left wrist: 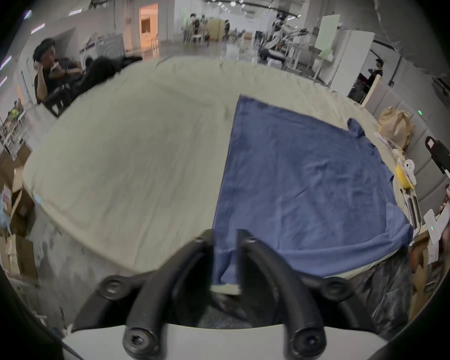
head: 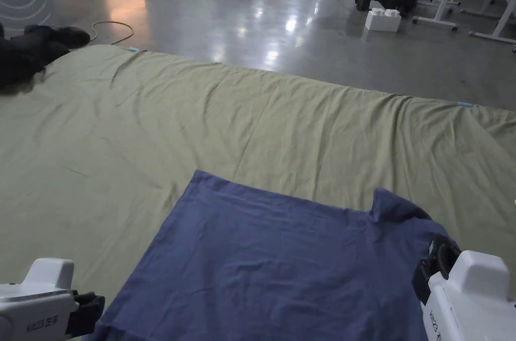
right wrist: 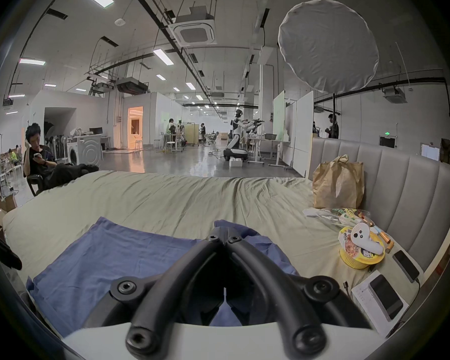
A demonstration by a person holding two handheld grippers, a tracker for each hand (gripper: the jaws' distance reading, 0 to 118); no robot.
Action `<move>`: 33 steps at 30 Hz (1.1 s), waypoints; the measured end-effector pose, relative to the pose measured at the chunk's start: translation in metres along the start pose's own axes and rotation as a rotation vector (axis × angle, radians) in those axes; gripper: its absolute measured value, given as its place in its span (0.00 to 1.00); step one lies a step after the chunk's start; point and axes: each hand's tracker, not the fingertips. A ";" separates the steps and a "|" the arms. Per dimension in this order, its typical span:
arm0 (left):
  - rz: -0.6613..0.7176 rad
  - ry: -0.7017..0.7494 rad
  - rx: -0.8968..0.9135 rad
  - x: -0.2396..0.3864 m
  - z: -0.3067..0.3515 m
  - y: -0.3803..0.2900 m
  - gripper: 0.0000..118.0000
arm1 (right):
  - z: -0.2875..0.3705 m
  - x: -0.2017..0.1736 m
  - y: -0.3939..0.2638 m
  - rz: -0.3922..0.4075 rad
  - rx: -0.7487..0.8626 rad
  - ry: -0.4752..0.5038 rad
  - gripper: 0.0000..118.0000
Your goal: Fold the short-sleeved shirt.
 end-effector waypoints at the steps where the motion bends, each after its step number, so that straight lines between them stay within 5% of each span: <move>1: 0.019 -0.016 -0.033 -0.003 -0.007 -0.003 0.29 | 0.000 -0.001 0.000 -0.001 -0.007 0.003 0.00; 4: 0.022 -0.019 -0.132 0.002 -0.025 -0.009 0.52 | -0.001 -0.003 -0.002 0.003 -0.021 0.010 0.00; 12: -0.022 0.032 -0.197 0.001 -0.068 -0.010 0.51 | 0.005 0.001 -0.009 0.020 -0.048 -0.001 0.00; 15: -0.109 0.063 -0.189 0.010 -0.066 -0.012 0.40 | 0.006 0.007 -0.014 0.015 -0.067 -0.009 0.00; 19: -0.120 0.043 -0.182 0.023 -0.066 -0.016 0.07 | 0.012 0.019 -0.021 0.002 -0.109 -0.010 0.00; 28: -0.141 0.060 -0.161 0.029 -0.063 -0.020 0.07 | 0.048 0.075 -0.042 0.006 -0.413 0.018 0.02; 33: -0.111 0.042 -0.149 0.030 -0.054 -0.021 0.07 | 0.064 0.103 -0.076 -0.025 -0.656 0.059 0.35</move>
